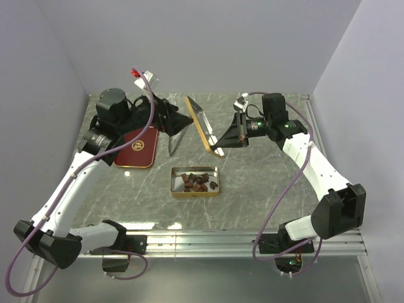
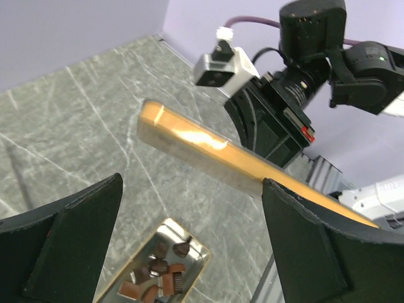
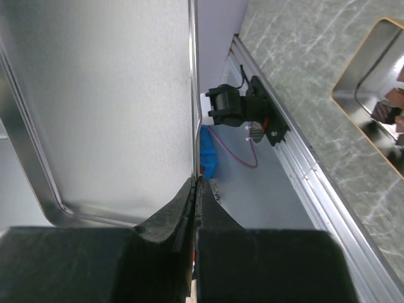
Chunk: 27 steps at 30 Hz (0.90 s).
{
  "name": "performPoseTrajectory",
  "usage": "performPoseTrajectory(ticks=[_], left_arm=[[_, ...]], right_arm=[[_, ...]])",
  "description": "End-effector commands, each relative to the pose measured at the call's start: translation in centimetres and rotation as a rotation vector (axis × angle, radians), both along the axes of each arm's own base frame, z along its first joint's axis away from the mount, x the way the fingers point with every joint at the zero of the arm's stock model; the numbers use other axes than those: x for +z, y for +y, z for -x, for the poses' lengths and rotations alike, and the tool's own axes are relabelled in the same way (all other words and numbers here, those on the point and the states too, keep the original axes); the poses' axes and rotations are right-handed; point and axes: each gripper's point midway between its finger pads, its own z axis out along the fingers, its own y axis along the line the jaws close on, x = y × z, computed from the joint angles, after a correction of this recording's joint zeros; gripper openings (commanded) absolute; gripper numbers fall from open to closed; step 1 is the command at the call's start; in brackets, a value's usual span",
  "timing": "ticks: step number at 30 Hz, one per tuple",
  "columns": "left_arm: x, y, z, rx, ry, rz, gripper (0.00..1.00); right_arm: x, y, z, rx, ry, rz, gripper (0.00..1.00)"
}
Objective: Pack the chocolate
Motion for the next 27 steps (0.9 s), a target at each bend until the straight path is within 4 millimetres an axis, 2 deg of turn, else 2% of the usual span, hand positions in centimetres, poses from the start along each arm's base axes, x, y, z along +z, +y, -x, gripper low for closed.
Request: performPoseTrajectory(ticks=[1,3,6,12,16,22,24,27], left_arm=[[3.9,-0.3,2.3,-0.084,-0.132,0.08,0.97],[4.3,-0.1,2.5,-0.081,-0.124,0.08,0.98],[3.5,-0.5,1.6,-0.061,0.004,0.07,0.95],[2.4,-1.5,2.4,-0.113,0.155,0.17,0.91],[0.2,-1.7,1.5,-0.071,0.269,0.17,0.93],[-0.2,-1.9,0.3,-0.019,0.334,0.225,0.95],[-0.3,-2.0,-0.3,0.004,0.355,0.239,0.95],[-0.8,-2.1,-1.0,0.031,0.401,0.246,0.9]], right_arm=[[2.3,0.3,0.7,0.036,-0.056,-0.07,0.0],[2.3,0.3,0.3,0.008,-0.072,-0.044,0.0],[1.3,0.0,-0.8,-0.029,-0.118,0.033,0.0],[1.0,0.2,-1.7,-0.069,-0.139,0.037,0.0],[1.0,0.2,-2.2,-0.084,-0.185,0.071,0.0],[0.4,0.0,-2.4,-0.078,-0.234,0.139,0.0],[-0.4,-0.1,-2.5,-0.084,-0.233,0.182,0.0],[-1.2,-0.4,-2.7,-0.088,-0.27,0.236,0.0]])
